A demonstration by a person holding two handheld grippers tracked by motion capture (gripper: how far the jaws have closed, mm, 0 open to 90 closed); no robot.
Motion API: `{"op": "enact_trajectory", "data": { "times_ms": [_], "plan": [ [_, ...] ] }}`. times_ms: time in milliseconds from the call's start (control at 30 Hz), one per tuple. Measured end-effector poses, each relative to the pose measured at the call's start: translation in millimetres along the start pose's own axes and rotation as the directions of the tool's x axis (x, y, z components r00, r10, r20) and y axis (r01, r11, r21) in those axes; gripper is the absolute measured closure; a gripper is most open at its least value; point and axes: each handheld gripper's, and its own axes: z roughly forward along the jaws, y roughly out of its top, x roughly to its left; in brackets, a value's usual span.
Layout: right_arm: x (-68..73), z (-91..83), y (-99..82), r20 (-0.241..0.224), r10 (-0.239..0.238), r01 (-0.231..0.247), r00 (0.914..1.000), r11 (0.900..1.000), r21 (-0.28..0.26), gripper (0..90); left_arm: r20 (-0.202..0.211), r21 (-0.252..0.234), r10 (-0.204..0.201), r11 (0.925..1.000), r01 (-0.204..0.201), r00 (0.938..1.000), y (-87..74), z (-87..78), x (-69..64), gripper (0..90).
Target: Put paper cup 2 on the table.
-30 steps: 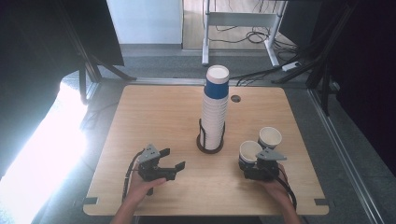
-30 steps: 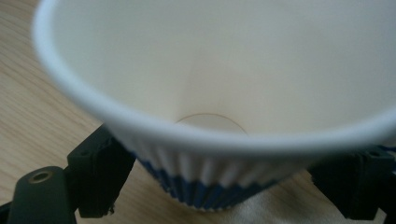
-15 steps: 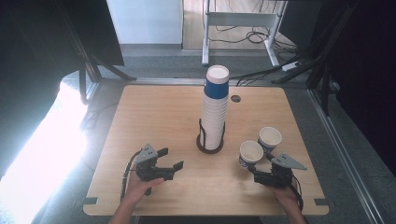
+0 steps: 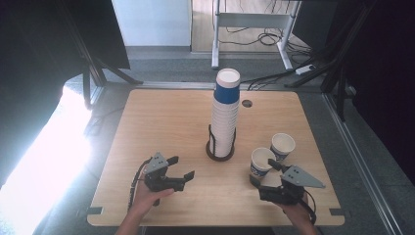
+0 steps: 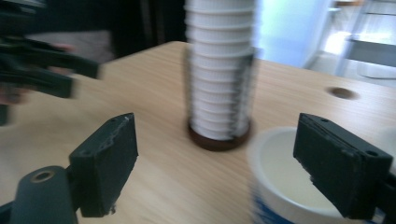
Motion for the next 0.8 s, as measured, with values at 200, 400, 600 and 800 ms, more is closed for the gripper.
{"op": "enact_trajectory", "data": {
  "times_ms": [200, 400, 600, 800],
  "plan": [
    [28.2, 31.9, 1.1, -0.145, -0.016, 0.019, 0.9894, 0.9995, 0.024, 19.6, -0.011, 0.026, 0.027, 0.9993, -0.026, 0.9996, -2.5, 4.0, -3.4, 14.7],
    [44.6, 63.0, -4.2, -0.227, -0.016, 0.034, 0.9739, 0.9966, 0.076, 21.1, -0.025, 0.035, 0.032, 0.9989, -0.032, 0.9992, -4.8, 2.9, -0.4, 14.8],
    [50.0, 74.4, -8.6, -0.244, -0.009, 0.035, 0.9697, 0.9941, 0.103, 21.3, -0.032, 0.037, 0.022, 0.9991, -0.021, 0.9992, -5.8, 0.7, 2.5, 14.7],
    [47.6, 69.7, -7.2, -0.247, 0.004, 0.018, 0.9690, 0.9962, 0.085, 22.2, -0.031, 0.044, 0.027, 0.9987, -0.025, 0.9992, -6.6, 1.9, 1.5, 14.7]
  ]
}}
